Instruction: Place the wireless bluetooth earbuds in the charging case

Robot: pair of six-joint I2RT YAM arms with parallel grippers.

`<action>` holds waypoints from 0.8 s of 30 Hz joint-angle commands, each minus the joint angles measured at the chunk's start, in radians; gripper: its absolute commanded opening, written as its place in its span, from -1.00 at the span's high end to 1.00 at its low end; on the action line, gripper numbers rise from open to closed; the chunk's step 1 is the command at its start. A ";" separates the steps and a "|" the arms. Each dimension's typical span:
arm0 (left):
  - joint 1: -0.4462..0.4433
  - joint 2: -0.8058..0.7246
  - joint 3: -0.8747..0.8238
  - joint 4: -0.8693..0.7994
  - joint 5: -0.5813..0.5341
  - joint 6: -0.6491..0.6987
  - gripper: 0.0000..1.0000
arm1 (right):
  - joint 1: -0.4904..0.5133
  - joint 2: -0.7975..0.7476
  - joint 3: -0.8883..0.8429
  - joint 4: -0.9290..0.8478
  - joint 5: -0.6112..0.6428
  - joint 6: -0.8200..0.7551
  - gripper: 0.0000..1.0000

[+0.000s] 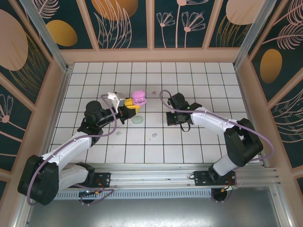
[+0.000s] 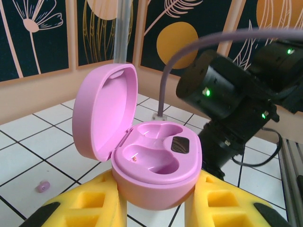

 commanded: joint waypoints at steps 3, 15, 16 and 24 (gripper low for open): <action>-0.009 0.002 0.019 0.018 0.018 -0.010 1.00 | 0.009 0.005 -0.107 0.041 -0.080 0.062 1.00; -0.016 0.059 0.048 0.047 0.025 -0.021 1.00 | -0.052 0.091 -0.119 0.050 -0.030 0.028 1.00; -0.016 0.062 0.048 0.047 0.026 -0.020 1.00 | -0.061 0.090 -0.119 0.050 -0.023 0.024 1.00; -0.018 0.084 0.047 0.062 0.022 -0.022 1.00 | -0.131 0.113 -0.090 0.064 -0.005 -0.006 1.00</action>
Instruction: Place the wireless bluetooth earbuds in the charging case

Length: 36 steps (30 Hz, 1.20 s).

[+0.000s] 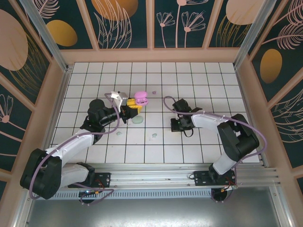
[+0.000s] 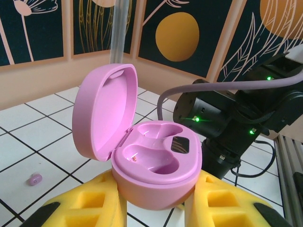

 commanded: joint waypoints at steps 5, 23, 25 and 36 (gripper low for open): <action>-0.006 0.017 0.027 0.051 0.015 -0.008 1.00 | -0.070 0.087 0.067 -0.001 0.085 -0.065 1.00; -0.007 0.017 0.033 0.025 0.007 0.013 1.00 | -0.110 0.185 0.237 -0.059 0.182 -0.200 1.00; -0.006 0.017 0.033 0.025 0.006 0.013 1.00 | -0.115 0.164 0.238 -0.066 0.185 -0.200 1.00; -0.006 0.019 0.019 0.040 0.013 0.022 1.00 | -0.073 0.020 0.219 -0.117 0.179 0.012 0.67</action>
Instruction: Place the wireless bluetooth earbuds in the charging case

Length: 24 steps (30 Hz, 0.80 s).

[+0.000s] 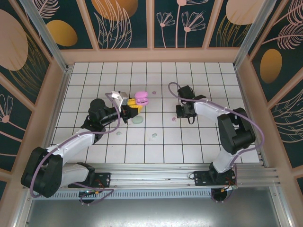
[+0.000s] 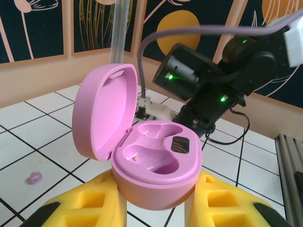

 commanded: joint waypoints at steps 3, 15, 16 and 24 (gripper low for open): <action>-0.006 0.000 0.011 0.038 0.013 0.022 1.00 | 0.076 -0.038 0.014 -0.034 0.029 0.156 0.52; -0.007 -0.030 0.014 -0.012 0.016 0.062 1.00 | 0.123 0.057 0.053 -0.029 0.037 0.341 0.57; -0.006 -0.032 0.014 -0.016 0.017 0.065 1.00 | 0.125 0.064 0.054 -0.030 0.039 0.343 0.57; -0.007 -0.030 0.011 -0.010 0.021 0.065 1.00 | 0.136 0.112 0.065 -0.043 0.050 0.337 0.51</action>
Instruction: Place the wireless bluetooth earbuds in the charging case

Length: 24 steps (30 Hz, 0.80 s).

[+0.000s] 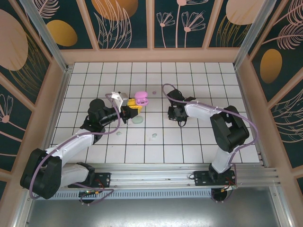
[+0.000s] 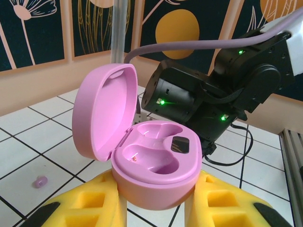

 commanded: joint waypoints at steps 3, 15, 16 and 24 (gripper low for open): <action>-0.005 -0.013 0.009 0.010 0.023 0.017 1.00 | 0.011 0.036 0.031 -0.037 0.037 0.016 0.50; -0.007 -0.024 -0.001 0.003 0.013 0.022 1.00 | 0.022 0.086 0.056 -0.045 0.032 0.000 0.64; -0.006 -0.023 -0.003 0.003 0.014 0.021 1.00 | 0.023 0.088 0.058 -0.047 0.032 -0.003 0.68; -0.007 -0.034 -0.032 0.050 0.029 0.027 1.00 | 0.019 -0.031 0.055 -0.066 0.033 -0.029 0.89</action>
